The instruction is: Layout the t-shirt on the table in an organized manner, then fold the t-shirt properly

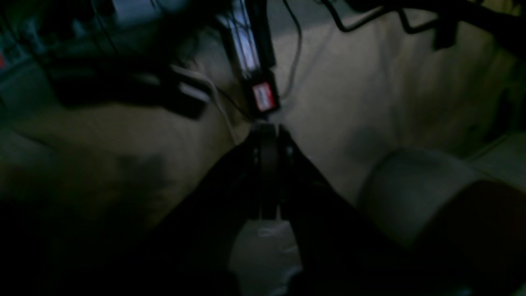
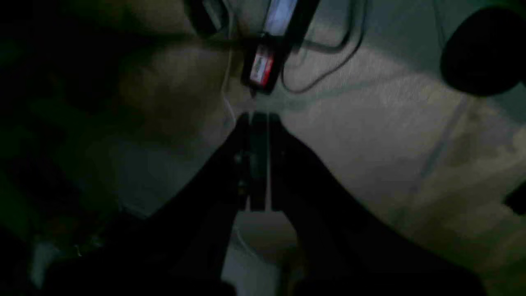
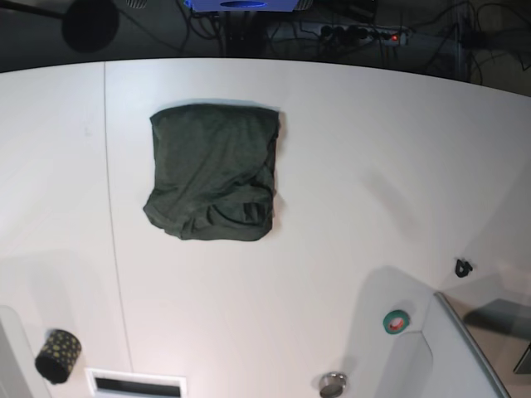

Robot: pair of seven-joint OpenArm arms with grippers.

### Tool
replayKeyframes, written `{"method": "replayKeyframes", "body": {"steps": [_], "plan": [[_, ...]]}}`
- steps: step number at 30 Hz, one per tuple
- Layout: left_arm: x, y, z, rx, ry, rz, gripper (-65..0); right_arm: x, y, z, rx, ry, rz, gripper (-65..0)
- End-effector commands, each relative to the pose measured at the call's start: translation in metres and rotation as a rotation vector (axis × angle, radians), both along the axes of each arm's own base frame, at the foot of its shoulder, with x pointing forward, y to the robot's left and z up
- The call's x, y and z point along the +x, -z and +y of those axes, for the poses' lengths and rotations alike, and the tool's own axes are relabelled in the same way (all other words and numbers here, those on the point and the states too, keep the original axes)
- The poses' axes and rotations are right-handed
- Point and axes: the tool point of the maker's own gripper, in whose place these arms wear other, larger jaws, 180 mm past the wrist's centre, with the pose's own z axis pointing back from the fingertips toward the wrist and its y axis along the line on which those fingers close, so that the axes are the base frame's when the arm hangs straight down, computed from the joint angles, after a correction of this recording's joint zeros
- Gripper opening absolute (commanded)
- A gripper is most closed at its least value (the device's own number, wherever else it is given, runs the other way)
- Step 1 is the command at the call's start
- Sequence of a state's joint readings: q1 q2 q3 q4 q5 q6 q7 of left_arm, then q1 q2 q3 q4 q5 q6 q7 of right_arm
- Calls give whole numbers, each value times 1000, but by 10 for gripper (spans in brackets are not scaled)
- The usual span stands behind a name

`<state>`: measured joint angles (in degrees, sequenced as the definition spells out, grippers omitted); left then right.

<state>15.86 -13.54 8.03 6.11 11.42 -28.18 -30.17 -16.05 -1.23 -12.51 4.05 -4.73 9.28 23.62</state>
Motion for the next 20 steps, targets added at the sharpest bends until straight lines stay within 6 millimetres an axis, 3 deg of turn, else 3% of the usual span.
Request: {"method": "replayKeyframes", "body": {"steps": [1,4,7,10,15,20], "plan": [[-14,-2,21,58,25,15,-650,-1,-1,-2,-2,26,-3,-635],[-4,-2,34,95,43,-30,-650,20,2,-23,-43,99,-50,-641],[3,-3,35,95,30,-51,-650,30,4,-44,-90,202,-67,-642],[24,1,31,89,34,-81,-650,36,4,-58,-124,289,-78,-642],[52,6,12,61,30,-127,-650,56,5,-62,-127,294,-123,-642],[57,7,6,52,27,-134,-650,69,6,-69,-133,291,-141,-638]]}}
